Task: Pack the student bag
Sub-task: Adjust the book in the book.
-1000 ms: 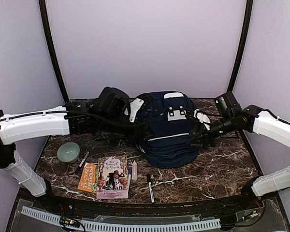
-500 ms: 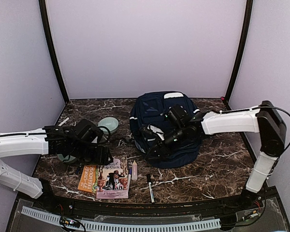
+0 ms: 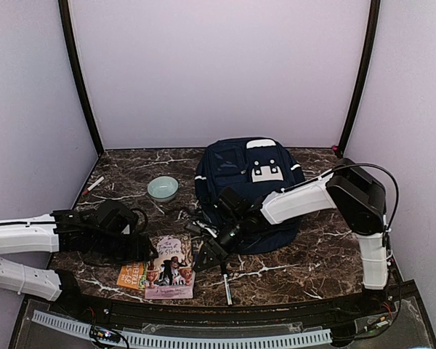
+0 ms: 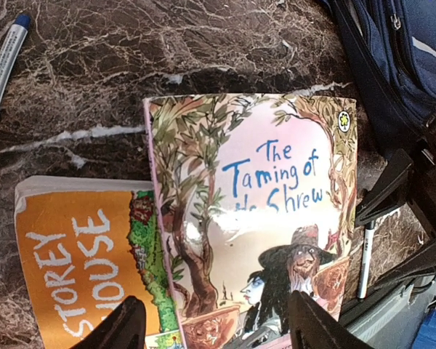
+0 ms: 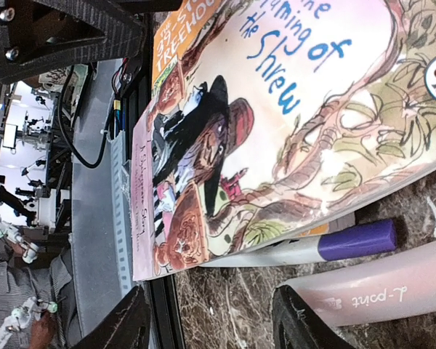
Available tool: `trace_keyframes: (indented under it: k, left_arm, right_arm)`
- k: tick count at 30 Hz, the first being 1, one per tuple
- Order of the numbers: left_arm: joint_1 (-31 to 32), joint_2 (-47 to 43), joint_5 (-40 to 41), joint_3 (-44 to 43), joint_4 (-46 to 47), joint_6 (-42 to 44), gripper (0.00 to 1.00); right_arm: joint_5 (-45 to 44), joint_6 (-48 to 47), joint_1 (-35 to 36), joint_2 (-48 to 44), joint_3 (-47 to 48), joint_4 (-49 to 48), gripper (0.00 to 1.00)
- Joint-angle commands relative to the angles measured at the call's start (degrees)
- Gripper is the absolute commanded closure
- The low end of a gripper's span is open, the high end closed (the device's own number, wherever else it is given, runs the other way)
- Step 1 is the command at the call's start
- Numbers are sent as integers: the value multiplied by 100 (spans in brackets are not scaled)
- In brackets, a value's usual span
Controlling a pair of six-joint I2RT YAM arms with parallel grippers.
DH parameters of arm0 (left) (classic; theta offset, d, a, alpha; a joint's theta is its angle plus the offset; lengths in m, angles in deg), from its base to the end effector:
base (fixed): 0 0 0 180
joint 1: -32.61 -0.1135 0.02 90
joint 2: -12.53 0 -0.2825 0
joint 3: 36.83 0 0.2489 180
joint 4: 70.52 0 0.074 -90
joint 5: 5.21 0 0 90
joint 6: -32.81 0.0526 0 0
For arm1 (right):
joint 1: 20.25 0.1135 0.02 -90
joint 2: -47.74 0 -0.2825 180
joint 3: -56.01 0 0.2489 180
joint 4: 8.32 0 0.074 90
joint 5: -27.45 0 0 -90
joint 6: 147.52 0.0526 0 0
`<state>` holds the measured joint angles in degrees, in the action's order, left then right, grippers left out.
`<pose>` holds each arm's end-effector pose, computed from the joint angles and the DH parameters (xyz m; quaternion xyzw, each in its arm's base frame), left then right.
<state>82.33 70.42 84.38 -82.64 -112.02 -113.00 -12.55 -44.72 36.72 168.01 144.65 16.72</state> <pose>0.1215 -0.1440 0.1988 -0.0493 0.9486 -0.2509 0.1864 0.2025 0.3855 0.1369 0.4387 -0.7590 -0.4808 0.0184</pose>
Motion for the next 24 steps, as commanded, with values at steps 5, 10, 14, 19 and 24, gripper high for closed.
trace_keyframes:
  k: [5, 10, 14, 19, 24]
  left_arm:
    - [-41, -330, -62, 453, 493, -369, 33]
    - [-41, -87, -346, 686, 1005, -555, 35]
    - [-41, 206, -539, 631, 1067, -545, 36]
    - [-8, 320, -871, 801, 1572, -674, 41]
    - [54, 347, -865, 858, 1672, -713, 44]
  right_arm:
    - [112, 621, -3, 296, 199, -88, 40]
    - [219, 607, -2, 580, 428, 105, 39]
    - [376, 688, -2, 677, 427, 19, 37]
    - [303, 810, -2, 682, 432, -2, 29]
    - [440, 1236, -63, 575, 227, -361, 28]
